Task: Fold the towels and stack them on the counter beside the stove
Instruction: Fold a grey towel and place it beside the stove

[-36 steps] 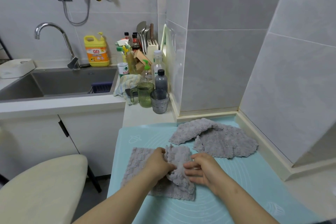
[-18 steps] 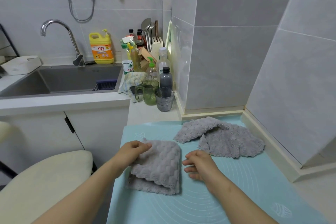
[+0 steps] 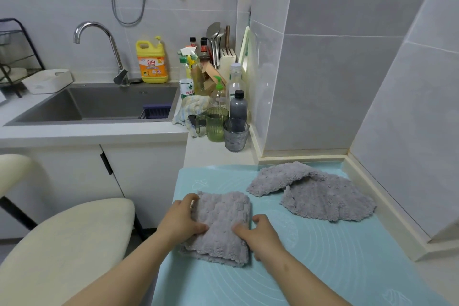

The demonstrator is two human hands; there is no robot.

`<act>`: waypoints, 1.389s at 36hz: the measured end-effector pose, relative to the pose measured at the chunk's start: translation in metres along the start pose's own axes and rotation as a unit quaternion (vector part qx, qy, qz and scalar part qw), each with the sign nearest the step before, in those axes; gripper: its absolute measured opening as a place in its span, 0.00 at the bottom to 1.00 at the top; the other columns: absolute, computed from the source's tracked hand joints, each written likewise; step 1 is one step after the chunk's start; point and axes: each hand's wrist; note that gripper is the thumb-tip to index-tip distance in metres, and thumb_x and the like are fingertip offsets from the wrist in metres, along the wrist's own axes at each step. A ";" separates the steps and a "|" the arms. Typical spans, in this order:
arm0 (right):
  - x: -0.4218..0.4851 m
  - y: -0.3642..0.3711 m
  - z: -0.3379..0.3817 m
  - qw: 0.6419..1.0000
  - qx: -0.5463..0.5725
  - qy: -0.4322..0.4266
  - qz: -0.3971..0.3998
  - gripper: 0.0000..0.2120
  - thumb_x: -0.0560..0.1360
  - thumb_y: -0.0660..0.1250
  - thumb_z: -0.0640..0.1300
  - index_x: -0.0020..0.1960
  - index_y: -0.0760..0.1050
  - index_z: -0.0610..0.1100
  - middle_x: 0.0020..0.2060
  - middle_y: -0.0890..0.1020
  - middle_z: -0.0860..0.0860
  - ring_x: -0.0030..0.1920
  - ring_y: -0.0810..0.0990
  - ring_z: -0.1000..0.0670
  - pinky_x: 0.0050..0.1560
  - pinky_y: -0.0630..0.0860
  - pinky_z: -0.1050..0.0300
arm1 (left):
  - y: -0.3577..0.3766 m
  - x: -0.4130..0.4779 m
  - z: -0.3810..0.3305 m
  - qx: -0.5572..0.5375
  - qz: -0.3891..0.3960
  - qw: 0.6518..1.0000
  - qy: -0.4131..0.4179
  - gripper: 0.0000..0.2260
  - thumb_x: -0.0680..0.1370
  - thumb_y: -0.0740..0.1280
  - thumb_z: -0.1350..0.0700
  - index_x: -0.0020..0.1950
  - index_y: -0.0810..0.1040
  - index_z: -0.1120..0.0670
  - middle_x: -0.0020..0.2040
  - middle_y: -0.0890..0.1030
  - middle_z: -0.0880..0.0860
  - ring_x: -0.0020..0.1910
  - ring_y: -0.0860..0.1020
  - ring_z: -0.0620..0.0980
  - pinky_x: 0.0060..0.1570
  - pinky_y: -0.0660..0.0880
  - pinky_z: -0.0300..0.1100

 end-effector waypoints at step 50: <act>-0.004 -0.040 -0.037 0.912 -0.401 -0.077 -0.029 0.27 0.81 0.44 0.57 0.76 0.38 0.53 0.76 0.40 0.52 0.76 0.40 0.51 0.74 0.41 0.50 | 0.066 -0.018 -0.049 0.283 0.045 0.950 0.122 0.28 0.80 0.47 0.38 0.77 0.44 0.46 0.78 0.43 0.49 0.77 0.47 0.52 0.73 0.49 0.51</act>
Point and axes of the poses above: each hand's wrist, its own x-axis towards the middle knuckle, its own y-axis out of the palm, z = x × y
